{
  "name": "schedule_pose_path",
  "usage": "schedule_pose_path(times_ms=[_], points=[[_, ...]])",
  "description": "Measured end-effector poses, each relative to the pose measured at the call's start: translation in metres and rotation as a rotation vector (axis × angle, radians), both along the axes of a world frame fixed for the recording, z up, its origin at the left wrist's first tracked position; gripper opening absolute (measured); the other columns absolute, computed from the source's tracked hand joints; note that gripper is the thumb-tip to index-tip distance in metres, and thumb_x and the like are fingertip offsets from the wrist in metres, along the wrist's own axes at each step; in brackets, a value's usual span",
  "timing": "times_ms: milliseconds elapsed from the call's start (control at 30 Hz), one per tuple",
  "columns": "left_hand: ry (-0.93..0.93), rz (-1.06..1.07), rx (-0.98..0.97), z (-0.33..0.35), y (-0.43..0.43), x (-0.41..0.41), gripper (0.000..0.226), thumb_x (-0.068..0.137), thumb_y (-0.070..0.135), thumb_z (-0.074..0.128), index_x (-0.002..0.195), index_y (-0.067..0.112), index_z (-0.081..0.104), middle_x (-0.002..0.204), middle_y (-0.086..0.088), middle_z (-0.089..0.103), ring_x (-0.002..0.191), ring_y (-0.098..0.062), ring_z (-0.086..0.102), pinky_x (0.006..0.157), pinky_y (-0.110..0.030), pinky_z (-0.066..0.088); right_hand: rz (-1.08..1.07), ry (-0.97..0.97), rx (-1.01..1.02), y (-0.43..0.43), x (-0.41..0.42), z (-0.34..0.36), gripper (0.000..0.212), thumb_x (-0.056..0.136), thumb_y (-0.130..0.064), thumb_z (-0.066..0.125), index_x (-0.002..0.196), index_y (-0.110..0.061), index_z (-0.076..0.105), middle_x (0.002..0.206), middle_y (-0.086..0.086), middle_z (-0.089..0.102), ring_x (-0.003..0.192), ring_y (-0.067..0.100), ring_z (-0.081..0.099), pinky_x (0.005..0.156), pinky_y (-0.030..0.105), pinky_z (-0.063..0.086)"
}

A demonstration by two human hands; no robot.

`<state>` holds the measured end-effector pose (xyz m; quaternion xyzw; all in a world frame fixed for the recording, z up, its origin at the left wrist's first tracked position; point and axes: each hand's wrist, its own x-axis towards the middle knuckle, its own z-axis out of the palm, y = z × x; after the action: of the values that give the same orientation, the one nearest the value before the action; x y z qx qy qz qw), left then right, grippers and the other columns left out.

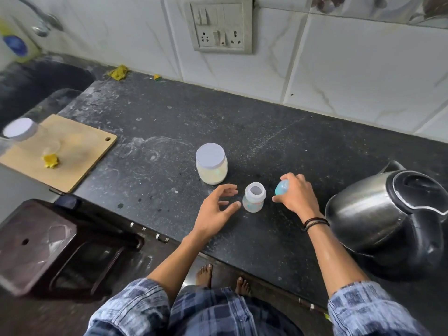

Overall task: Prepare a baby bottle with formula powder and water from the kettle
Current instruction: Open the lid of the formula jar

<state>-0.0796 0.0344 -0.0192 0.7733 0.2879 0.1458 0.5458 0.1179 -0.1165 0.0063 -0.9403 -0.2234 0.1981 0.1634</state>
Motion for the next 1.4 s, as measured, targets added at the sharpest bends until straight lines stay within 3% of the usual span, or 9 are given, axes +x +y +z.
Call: schedule_pose_path(times_ms=[133, 367, 533, 700, 833, 1000, 1133, 1267, 1400], points=[[-0.050, 0.299, 0.037, 0.003, 0.005, -0.006, 0.036, 0.088, 0.003, 0.067, 0.113, 0.030, 0.063, 0.104, 0.010, 0.069, 0.095, -0.002, 0.064, 0.083, -0.031, 0.056, -0.012, -0.050, 0.075, 0.000, -0.002, 0.023, 0.072, 0.080, -0.022, 0.086, 0.143, -0.022, 0.053, 0.139, 0.014, 0.048, 0.126, 0.040, 0.047, 0.100, 0.047, 0.045], [-0.116, 0.520, 0.011, 0.008, 0.029, 0.001, 0.069, 0.073, 0.027, 0.084, 0.129, 0.031, 0.045, 0.123, 0.008, 0.046, 0.108, -0.006, 0.050, 0.084, -0.011, 0.043, 0.075, -0.157, 0.369, 0.034, -0.027, 0.076, 0.038, 0.092, -0.027, 0.074, 0.128, -0.021, 0.066, 0.120, 0.006, 0.061, 0.112, 0.030, 0.054, 0.090, 0.038, 0.045], [-0.029, 0.446, 0.021, 0.002, 0.047, 0.011, 0.103, 0.068, 0.031, 0.094, 0.151, 0.024, 0.033, 0.146, 0.005, 0.037, 0.135, -0.016, 0.038, 0.113, -0.032, 0.034, 0.194, -0.141, 0.382, 0.074, -0.053, 0.085, 0.035, 0.095, -0.033, 0.073, 0.127, -0.021, 0.067, 0.118, 0.003, 0.061, 0.113, 0.026, 0.055, 0.092, 0.035, 0.047], [0.002, 0.335, -0.005, 0.001, 0.067, 0.019, 0.111, 0.066, 0.041, 0.094, 0.155, 0.021, 0.031, 0.155, 0.003, 0.033, 0.143, -0.017, 0.031, 0.115, -0.035, 0.033, 0.289, -0.137, 0.338, 0.124, -0.072, 0.084, 0.055, 0.093, -0.042, 0.072, 0.140, -0.017, 0.059, 0.136, 0.008, 0.055, 0.125, 0.030, 0.050, 0.105, 0.037, 0.041], [-0.097, 0.191, -0.067, 0.003, 0.086, 0.027, 0.097, 0.065, 0.031, 0.096, 0.147, 0.021, 0.046, 0.149, -0.004, 0.049, 0.137, -0.021, 0.048, 0.112, -0.046, 0.046, 0.285, 0.003, 0.287, 0.165, -0.083, 0.071, 0.079, 0.093, -0.050, 0.070, 0.157, -0.014, 0.041, 0.154, 0.009, 0.041, 0.139, 0.031, 0.041, 0.112, 0.038, 0.036], [-0.196, 0.074, -0.114, 0.001, 0.099, 0.023, 0.077, 0.065, 0.032, 0.093, 0.126, 0.050, 0.049, 0.124, 0.036, 0.059, 0.117, 0.006, 0.060, 0.089, -0.011, 0.049, 0.185, 0.108, 0.301, 0.189, -0.085, 0.051, 0.071, 0.091, -0.037, 0.072, 0.153, -0.017, 0.044, 0.151, 0.009, 0.042, 0.139, 0.031, 0.041, 0.113, 0.036, 0.034], [-0.105, 0.059, -0.009, -0.004, 0.114, 0.020, 0.074, 0.063, 0.055, 0.083, 0.130, 0.052, 0.050, 0.123, 0.028, 0.063, 0.113, 0.007, 0.060, 0.089, -0.022, 0.050, 0.135, -0.006, 0.370, 0.192, -0.094, 0.038, 0.059, 0.088, -0.026, 0.072, 0.142, -0.015, 0.052, 0.138, 0.009, 0.048, 0.128, 0.031, 0.044, 0.108, 0.034, 0.034], [-0.079, 0.035, 0.063, -0.007, 0.123, 0.021, 0.075, 0.062, 0.062, 0.079, 0.129, 0.050, 0.049, 0.114, 0.030, 0.062, 0.106, 0.013, 0.057, 0.083, -0.016, 0.044, 0.127, -0.104, 0.418, 0.193, -0.097, 0.032, 0.054, 0.084, -0.020, 0.075, 0.134, -0.010, 0.057, 0.130, 0.010, 0.054, 0.119, 0.031, 0.049, 0.102, 0.033, 0.036], [-0.084, 0.024, 0.089, -0.012, 0.127, 0.021, 0.081, 0.062, 0.061, 0.084, 0.133, 0.042, 0.053, 0.120, 0.021, 0.063, 0.108, 0.003, 0.060, 0.088, -0.022, 0.048, 0.152, -0.124, 0.425, 0.193, -0.094, 0.031, 0.053, 0.082, -0.018, 0.076, 0.132, -0.009, 0.059, 0.129, 0.007, 0.056, 0.116, 0.027, 0.049, 0.096, 0.027, 0.035]])
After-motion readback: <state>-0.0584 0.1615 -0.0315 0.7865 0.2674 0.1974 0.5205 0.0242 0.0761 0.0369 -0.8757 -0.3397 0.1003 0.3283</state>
